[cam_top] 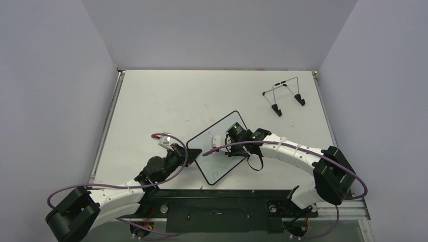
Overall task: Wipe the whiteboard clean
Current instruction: Erase the whiteboard at the center of the board.
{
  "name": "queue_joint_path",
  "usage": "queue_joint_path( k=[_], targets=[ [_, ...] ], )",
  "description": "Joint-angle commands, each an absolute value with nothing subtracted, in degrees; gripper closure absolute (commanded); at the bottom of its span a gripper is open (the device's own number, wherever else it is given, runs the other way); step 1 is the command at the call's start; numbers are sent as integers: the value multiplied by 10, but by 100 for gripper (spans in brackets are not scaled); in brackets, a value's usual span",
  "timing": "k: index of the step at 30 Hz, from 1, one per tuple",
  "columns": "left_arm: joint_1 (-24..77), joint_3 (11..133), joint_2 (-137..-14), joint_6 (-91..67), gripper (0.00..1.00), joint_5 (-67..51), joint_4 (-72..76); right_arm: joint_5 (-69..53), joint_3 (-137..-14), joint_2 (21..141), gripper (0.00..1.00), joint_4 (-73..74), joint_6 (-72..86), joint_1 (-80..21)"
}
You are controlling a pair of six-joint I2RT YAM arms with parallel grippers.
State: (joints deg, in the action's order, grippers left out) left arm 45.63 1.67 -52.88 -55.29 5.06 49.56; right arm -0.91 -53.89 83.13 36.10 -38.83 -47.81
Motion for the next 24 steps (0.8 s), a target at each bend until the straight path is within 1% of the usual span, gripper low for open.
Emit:
queue_joint_path(
  k=[1, 3, 4, 7, 9, 10, 13, 14, 15, 16, 18, 20, 23, 24],
  targets=[
    [454, 47, -513, -562, 100, 33, 577, 25, -540, 833, 100, 342, -376, -489],
    [453, 47, -508, -561, 100, 34, 571, 46, -541, 837, 100, 323, -365, -473],
    [453, 47, -507, -561, 100, 35, 571, 38, -540, 830, 100, 326, -366, -469],
    [452, 47, -511, -560, 100, 33, 572, -62, -532, 806, 100, 359, -400, -477],
    [451, 49, -514, -560, 100, 30, 574, -78, -539, 806, 100, 375, -406, -480],
    [451, 50, -514, -560, 100, 29, 573, -73, -541, 809, 100, 372, -403, -477],
    [450, 51, -512, -560, 100, 27, 571, 46, -538, 825, 100, 305, -351, -459],
    [450, 51, -512, -560, 100, 28, 571, 54, -541, 827, 100, 304, -342, -447],
    [450, 51, -513, -560, 100, 28, 571, 40, -542, 825, 100, 314, -345, -442],
    [450, 51, -514, -560, 100, 27, 572, -2, -539, 822, 100, 323, -358, -443],
    [450, 51, -518, -561, 100, 26, 575, -72, -537, 808, 100, 360, -394, -461],
    [450, 51, -520, -561, 100, 23, 578, -108, -545, 806, 100, 395, -420, -484],
    [450, 50, -517, -562, 100, 22, 576, -104, -554, 821, 100, 406, -428, -489],
    [450, 49, -514, -562, 100, 22, 574, -69, -551, 821, 100, 394, -414, -487]
  ],
)
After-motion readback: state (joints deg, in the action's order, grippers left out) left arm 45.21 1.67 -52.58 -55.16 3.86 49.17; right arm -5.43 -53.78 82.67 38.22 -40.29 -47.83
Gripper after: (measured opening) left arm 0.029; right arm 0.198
